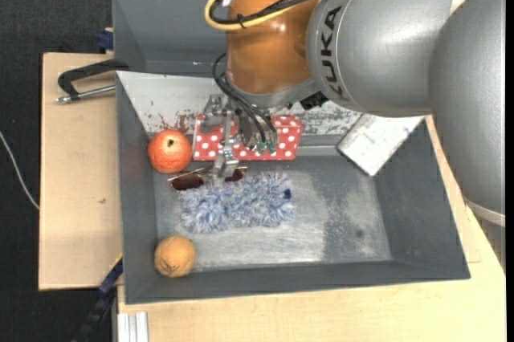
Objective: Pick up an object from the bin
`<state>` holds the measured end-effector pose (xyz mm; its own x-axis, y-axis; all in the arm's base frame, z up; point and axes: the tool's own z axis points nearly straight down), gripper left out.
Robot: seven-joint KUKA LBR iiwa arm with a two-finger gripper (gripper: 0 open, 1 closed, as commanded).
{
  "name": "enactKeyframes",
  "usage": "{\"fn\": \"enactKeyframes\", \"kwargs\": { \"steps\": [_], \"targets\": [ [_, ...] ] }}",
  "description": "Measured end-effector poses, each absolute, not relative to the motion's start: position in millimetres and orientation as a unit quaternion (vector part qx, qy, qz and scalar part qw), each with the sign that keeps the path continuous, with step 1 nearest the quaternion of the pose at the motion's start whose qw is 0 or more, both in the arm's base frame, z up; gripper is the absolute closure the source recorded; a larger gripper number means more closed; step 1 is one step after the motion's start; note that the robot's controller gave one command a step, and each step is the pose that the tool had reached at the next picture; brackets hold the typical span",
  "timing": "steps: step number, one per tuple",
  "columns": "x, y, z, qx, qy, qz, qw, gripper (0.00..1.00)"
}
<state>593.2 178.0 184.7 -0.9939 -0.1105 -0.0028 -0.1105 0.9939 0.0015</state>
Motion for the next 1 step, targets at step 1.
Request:
{"fn": "enactKeyframes", "kwargs": {
  "steps": [1],
  "targets": [
    [582.6,173.0,189.7,-0.186,0.982,0.0,0.0,0.0]
  ]
}}
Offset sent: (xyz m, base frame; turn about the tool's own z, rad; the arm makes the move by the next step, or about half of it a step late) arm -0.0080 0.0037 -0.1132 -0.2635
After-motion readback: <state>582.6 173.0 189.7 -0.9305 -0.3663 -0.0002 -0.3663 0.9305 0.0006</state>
